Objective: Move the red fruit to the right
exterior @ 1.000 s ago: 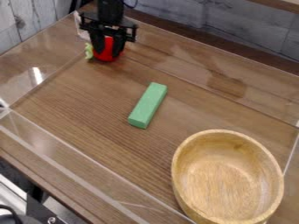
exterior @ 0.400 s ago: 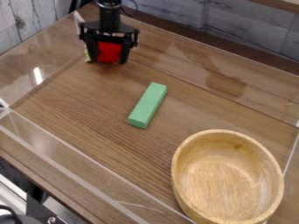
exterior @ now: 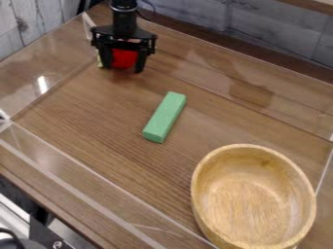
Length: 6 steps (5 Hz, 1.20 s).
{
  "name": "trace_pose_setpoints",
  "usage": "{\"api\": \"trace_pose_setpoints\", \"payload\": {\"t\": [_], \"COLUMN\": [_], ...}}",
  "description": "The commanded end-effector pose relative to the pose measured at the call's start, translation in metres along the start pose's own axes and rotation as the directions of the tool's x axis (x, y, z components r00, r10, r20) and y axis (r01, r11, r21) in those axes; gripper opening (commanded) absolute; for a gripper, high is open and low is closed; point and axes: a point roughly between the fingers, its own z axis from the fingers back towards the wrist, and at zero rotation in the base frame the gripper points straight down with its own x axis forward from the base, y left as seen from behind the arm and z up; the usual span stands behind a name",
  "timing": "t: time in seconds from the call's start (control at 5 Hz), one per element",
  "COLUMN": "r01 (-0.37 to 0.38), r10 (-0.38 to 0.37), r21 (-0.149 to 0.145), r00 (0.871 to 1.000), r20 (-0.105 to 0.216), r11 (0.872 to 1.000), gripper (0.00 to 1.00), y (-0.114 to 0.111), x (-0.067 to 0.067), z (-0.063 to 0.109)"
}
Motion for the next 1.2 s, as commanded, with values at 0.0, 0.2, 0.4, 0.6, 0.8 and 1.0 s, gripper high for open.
{"api": "trace_pose_setpoints", "payload": {"t": [0.0, 0.2, 0.4, 0.6, 0.8, 1.0], "r01": [-0.007, 0.006, 0.041, 0.073, 0.114, 0.097], "r10": [0.008, -0.005, -0.039, -0.072, -0.112, -0.095], "r21": [-0.017, -0.022, -0.02, -0.017, -0.015, -0.022], "r00": [0.998, 0.997, 0.996, 0.994, 0.989, 0.991], "r20": [0.07, 0.073, 0.08, 0.084, 0.094, 0.096], "r11": [1.0, 1.0, 0.999, 0.997, 0.993, 0.995], "gripper": [1.0, 1.0, 1.0, 1.0, 1.0, 0.0], "y": [0.012, 0.019, 0.012, 0.005, 0.001, -0.001], "x": [0.016, 0.018, 0.019, 0.018, 0.016, 0.017], "z": [0.031, 0.038, 0.03, 0.021, 0.01, 0.022]}}
